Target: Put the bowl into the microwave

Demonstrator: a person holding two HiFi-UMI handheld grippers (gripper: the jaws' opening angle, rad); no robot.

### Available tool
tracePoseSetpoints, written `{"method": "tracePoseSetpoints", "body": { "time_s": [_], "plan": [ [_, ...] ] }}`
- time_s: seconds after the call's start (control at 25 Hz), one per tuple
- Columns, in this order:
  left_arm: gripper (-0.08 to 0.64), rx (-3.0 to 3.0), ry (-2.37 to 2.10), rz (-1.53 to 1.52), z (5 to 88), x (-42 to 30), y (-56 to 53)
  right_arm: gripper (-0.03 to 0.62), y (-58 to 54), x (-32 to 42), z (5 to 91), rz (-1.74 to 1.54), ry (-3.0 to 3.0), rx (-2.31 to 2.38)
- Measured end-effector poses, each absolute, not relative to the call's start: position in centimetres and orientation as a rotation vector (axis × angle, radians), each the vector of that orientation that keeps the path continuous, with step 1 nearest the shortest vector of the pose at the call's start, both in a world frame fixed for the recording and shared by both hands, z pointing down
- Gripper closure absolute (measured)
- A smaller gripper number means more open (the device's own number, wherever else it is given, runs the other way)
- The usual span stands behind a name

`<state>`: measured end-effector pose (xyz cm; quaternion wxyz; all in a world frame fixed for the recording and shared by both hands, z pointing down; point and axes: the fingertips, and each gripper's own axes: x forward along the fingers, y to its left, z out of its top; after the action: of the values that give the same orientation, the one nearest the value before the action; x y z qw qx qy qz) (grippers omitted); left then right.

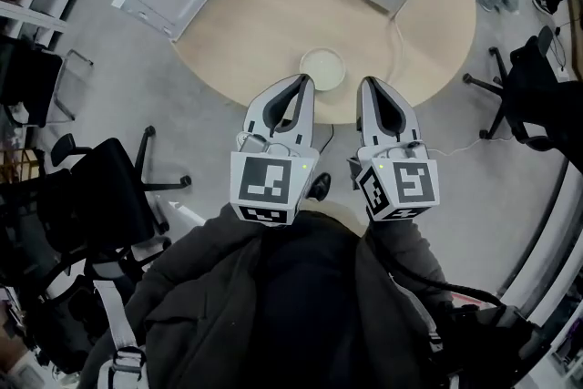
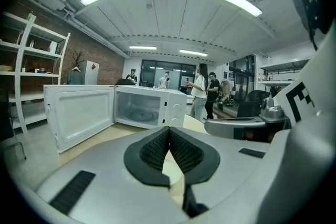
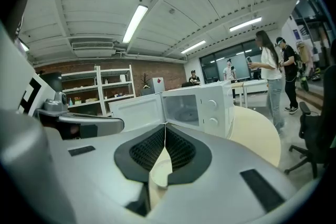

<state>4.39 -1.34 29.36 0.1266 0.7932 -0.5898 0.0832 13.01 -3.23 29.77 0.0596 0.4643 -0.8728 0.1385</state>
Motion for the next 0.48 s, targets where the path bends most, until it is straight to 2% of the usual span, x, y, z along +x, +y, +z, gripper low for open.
{"method": "tracePoseSetpoints", "body": {
  "time_s": [0.48],
  "plan": [
    [0.551, 2.300, -1.668, 0.206, 30.6, -1.7, -12.2, 0.583, -14.2, 7.0, 30.6, 0.404, -2.595, 1.419]
  ]
}}
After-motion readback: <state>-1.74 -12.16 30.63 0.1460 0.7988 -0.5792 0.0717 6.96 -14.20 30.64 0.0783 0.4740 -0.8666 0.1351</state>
